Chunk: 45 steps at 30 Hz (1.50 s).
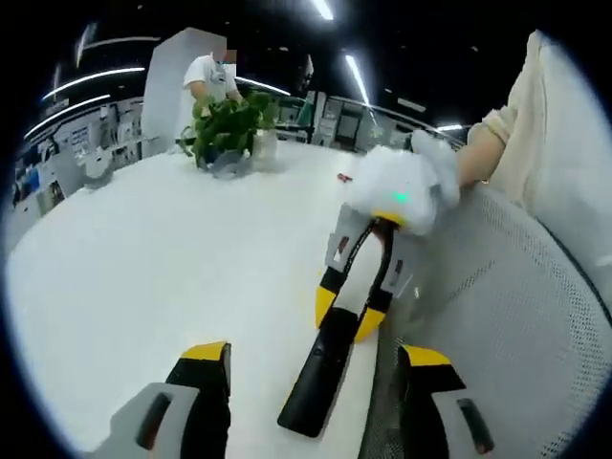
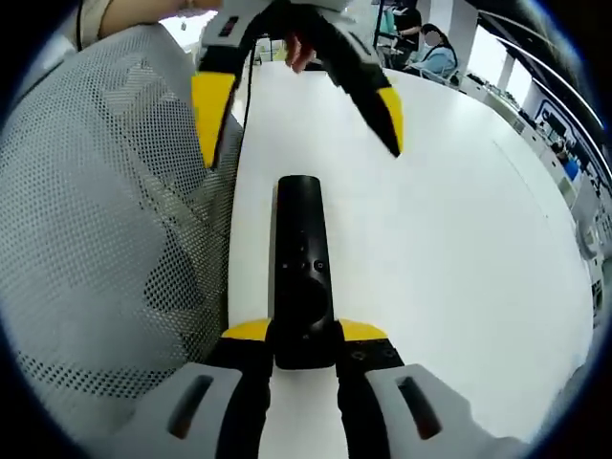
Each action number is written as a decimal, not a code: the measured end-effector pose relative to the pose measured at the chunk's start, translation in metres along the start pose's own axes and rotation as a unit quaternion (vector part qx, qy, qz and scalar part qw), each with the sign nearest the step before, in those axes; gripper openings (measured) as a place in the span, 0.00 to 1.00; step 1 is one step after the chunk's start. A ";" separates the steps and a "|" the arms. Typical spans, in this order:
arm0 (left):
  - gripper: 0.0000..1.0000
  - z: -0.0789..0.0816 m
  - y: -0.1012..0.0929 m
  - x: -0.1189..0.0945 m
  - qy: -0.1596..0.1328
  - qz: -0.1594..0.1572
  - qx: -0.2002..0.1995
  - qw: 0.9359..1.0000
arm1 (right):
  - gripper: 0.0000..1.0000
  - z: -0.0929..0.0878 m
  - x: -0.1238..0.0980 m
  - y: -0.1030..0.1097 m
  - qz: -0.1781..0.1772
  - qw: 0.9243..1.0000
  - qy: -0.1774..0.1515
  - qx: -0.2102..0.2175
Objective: Press the specified remote control buttons in sequence, fully releasing each button before pressing the next.
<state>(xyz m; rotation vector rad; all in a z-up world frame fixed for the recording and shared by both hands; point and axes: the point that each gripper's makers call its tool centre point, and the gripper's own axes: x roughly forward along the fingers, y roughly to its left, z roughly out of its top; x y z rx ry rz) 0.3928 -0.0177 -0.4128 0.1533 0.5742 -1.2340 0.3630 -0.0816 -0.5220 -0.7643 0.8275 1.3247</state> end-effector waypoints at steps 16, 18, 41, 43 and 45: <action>0.96 0.038 0.001 -0.117 -0.180 0.243 -0.048 0.952 | 0.25 0.000 0.000 0.000 -0.001 1.000 0.000 0.002; 0.96 0.032 -0.001 -0.117 -0.183 0.262 -0.051 0.946 | 0.25 0.000 0.000 0.000 -0.001 1.000 -0.001 0.003; 0.95 0.024 0.000 -0.111 -0.177 0.271 -0.028 0.946 | 0.24 0.005 0.001 -0.016 -0.002 1.000 0.005 0.003; 0.95 0.024 0.000 -0.111 -0.177 0.271 -0.028 0.946 | 0.24 0.007 0.000 -0.025 -0.002 1.000 0.004 0.006; 0.94 0.023 0.000 -0.110 -0.175 0.269 -0.030 0.947 | 0.24 0.009 -0.001 -0.034 -0.005 1.000 0.003 0.010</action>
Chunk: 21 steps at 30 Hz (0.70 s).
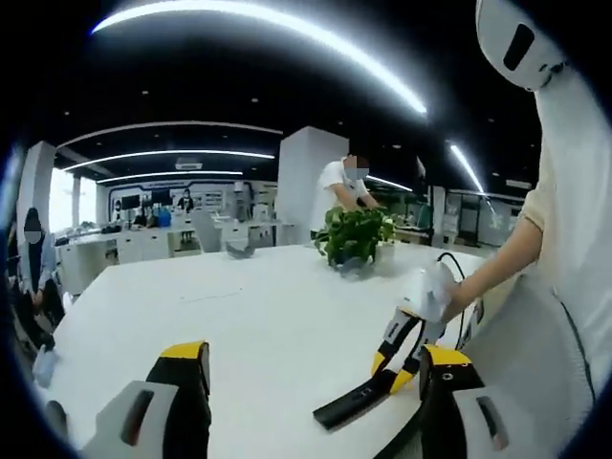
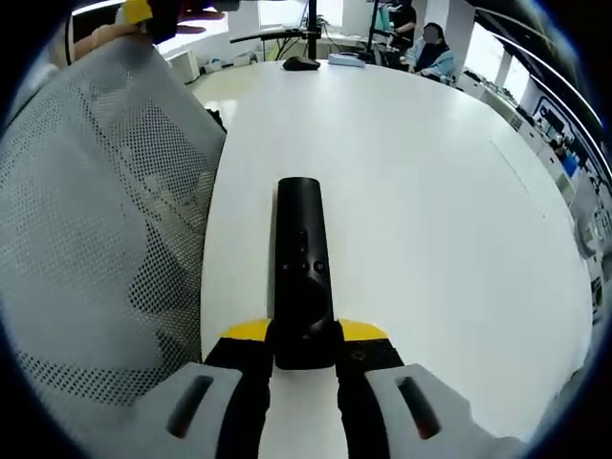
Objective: Press the specified remote control buttons in sequence, fully releasing each button before pressing the next.
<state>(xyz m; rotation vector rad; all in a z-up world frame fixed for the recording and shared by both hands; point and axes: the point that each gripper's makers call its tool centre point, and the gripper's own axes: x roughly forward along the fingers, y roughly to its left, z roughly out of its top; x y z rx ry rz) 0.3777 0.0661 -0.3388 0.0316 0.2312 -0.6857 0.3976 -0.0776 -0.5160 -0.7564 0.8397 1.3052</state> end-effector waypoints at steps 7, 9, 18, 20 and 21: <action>0.93 -0.002 -0.002 0.001 0.008 -0.006 0.007 1.000 | 0.24 -0.003 -0.001 -0.031 -0.007 1.000 0.012 0.009; 0.93 -0.004 -0.002 0.001 0.011 -0.006 0.007 1.000 | 0.24 -0.006 -0.001 -0.040 -0.009 1.000 0.021 0.003; 0.92 -0.007 -0.002 0.001 0.018 -0.007 0.013 1.000 | 0.24 -0.008 -0.007 -0.085 -0.027 0.998 0.051 -0.023; 0.92 -0.007 -0.002 0.001 0.018 -0.007 0.012 1.000 | 0.24 -0.006 -0.008 -0.095 -0.030 0.998 0.053 -0.024; 0.92 -0.007 -0.001 0.001 0.018 -0.007 0.011 1.000 | 0.24 -0.006 -0.007 -0.098 -0.030 0.998 0.056 -0.025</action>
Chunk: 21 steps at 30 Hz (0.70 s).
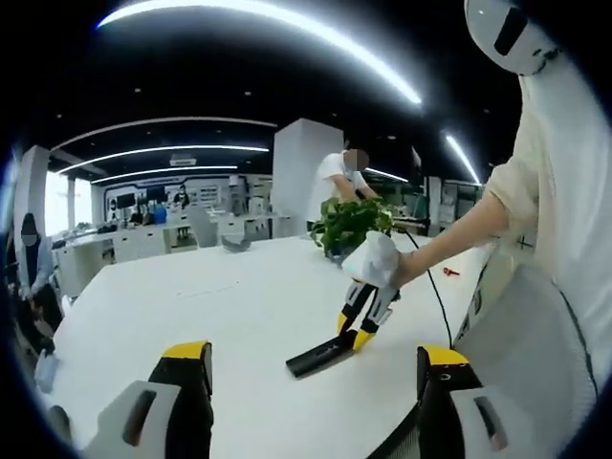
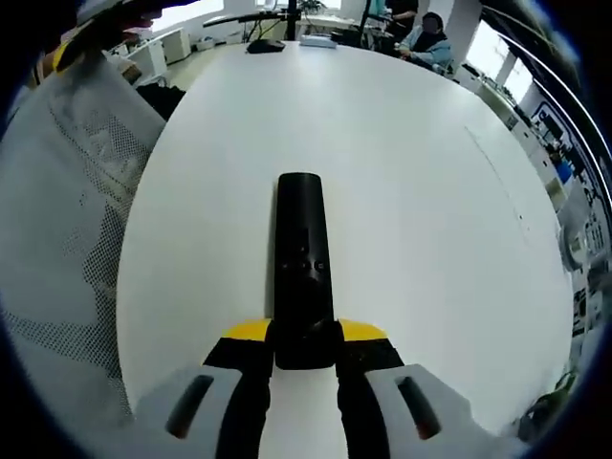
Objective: Press the specified remote control buttons in sequence, fully releasing each button before pressing the next.
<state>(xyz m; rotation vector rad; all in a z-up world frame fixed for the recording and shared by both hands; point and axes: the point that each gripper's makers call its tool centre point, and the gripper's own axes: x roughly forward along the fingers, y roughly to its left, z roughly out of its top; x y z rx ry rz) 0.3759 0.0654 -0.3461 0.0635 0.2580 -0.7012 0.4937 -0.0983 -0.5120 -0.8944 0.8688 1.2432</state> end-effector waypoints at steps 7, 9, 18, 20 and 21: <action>0.91 -0.003 0.000 0.000 0.006 0.000 0.002 1.000 | 0.24 -0.007 0.004 -0.021 -0.003 0.999 0.030 -0.014; 0.91 -0.004 0.000 0.001 0.008 -0.001 0.003 1.000 | 0.24 -0.010 0.005 -0.028 -0.008 0.999 0.039 -0.017; 0.91 -0.004 -0.001 0.001 0.008 -0.004 0.002 1.000 | 0.24 -0.006 0.005 -0.052 -0.023 0.997 0.064 -0.030; 0.91 -0.005 -0.001 0.001 0.009 -0.004 0.004 1.000 | 0.24 -0.006 0.006 -0.054 -0.023 0.997 0.068 -0.032; 0.91 -0.005 -0.001 0.001 0.010 -0.004 0.004 1.000 | 0.24 -0.006 0.007 -0.056 -0.023 0.997 0.071 -0.031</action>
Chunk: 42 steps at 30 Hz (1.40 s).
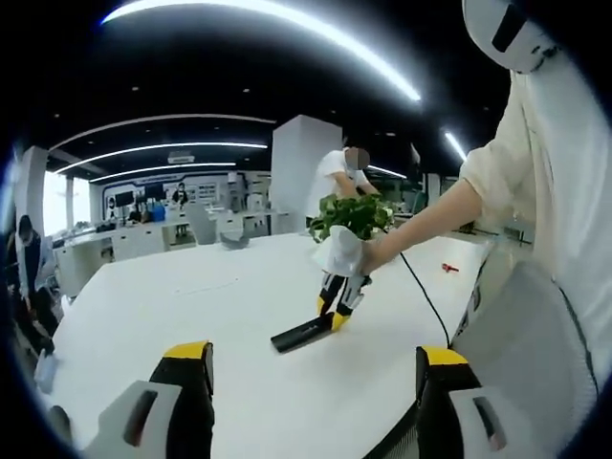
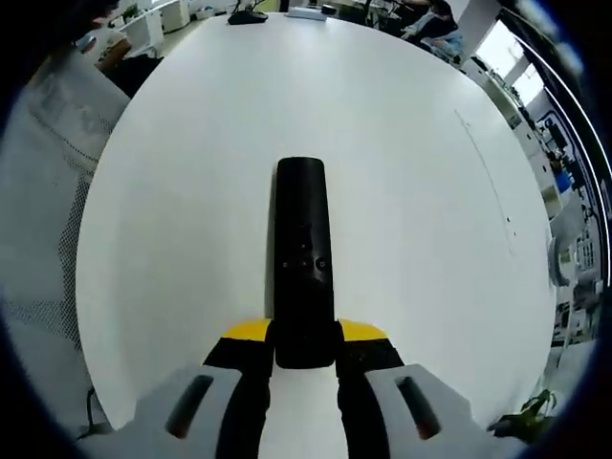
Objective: Press the specified remote control buttons in sequence, fully releasing each button before pressing the next.
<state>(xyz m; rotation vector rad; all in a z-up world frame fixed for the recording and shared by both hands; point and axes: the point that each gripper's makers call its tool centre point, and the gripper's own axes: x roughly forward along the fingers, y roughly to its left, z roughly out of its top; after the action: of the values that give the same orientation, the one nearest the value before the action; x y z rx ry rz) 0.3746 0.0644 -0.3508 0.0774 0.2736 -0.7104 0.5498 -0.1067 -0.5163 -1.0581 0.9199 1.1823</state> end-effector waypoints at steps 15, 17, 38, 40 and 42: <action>0.91 -0.003 -0.003 0.001 0.010 -0.005 0.007 1.000 | 0.24 -0.005 -0.009 -0.004 -0.023 1.000 -0.003 0.018; 0.91 -0.004 -0.002 0.001 0.009 -0.006 0.006 1.000 | 0.25 -0.006 -0.013 -0.004 -0.035 0.998 -0.020 0.047; 0.90 -0.006 0.001 0.000 0.016 0.007 0.005 1.000 | 0.44 -0.002 -0.125 0.065 -0.127 0.898 -0.265 0.326; 0.90 -0.008 0.002 0.000 0.021 0.010 0.009 1.000 | 0.46 -0.005 -0.136 0.079 -0.137 0.896 -0.267 0.328; 0.89 -0.010 0.001 0.000 0.029 0.012 0.019 0.999 | 0.48 -0.008 -0.148 0.092 -0.150 0.893 -0.270 0.328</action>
<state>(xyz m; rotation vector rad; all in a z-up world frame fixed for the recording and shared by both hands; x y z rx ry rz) 0.3729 0.0667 -0.3604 0.1369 0.3150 -0.6901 0.4354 -0.1476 -0.3911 -0.2730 0.6054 0.7484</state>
